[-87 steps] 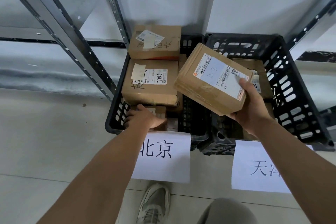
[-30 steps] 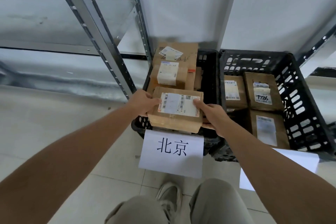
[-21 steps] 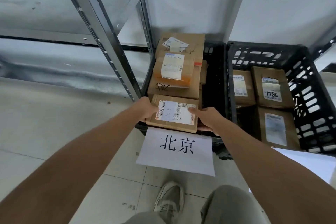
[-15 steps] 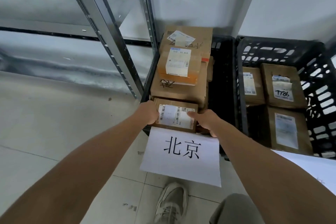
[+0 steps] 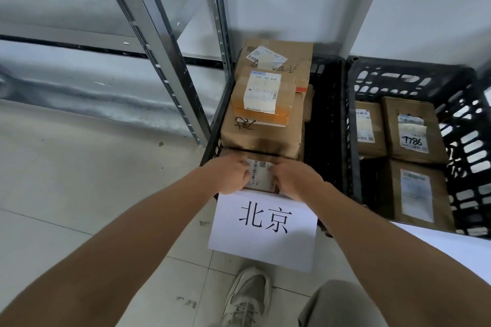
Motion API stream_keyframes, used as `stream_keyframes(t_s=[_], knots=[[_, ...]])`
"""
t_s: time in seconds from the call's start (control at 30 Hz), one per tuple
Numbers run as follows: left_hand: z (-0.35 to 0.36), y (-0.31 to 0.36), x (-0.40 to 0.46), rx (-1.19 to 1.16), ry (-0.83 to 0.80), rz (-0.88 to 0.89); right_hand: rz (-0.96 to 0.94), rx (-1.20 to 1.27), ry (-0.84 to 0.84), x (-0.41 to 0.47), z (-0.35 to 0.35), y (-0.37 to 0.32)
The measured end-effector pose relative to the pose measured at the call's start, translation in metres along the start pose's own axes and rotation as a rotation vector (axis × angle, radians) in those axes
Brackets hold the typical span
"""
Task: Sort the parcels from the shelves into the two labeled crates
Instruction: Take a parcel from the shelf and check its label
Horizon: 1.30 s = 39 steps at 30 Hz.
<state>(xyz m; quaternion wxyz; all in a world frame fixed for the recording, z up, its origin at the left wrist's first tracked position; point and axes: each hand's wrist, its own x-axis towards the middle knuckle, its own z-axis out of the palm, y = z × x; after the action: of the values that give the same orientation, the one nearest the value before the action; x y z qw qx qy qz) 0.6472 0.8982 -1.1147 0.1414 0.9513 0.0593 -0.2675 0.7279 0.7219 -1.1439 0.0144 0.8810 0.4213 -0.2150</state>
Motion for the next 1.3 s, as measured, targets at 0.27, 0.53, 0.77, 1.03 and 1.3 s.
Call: stream_keyframes(t_s=[0.27,0.53,0.77,1.03,1.3], knots=[[0.007,-0.016,0.001,0.329,-0.281,0.087,-0.035,-0.174,-0.249,0.021,0.011,-0.001],[-0.025,-0.006,-0.009,0.038,-0.036,0.093,-0.018,0.032,-0.015,-0.002,-0.018,-0.005],[-0.087,0.005,0.011,0.051,0.948,0.227,0.250,0.571,0.743,-0.012,-0.088,-0.001],[-0.104,0.014,0.034,-0.576,0.511,-0.078,0.399,1.216,0.447,0.017,-0.120,0.002],[-0.083,0.004,-0.020,-0.389,0.730,-0.081,0.418,1.117,0.567,-0.021,-0.105,-0.007]])
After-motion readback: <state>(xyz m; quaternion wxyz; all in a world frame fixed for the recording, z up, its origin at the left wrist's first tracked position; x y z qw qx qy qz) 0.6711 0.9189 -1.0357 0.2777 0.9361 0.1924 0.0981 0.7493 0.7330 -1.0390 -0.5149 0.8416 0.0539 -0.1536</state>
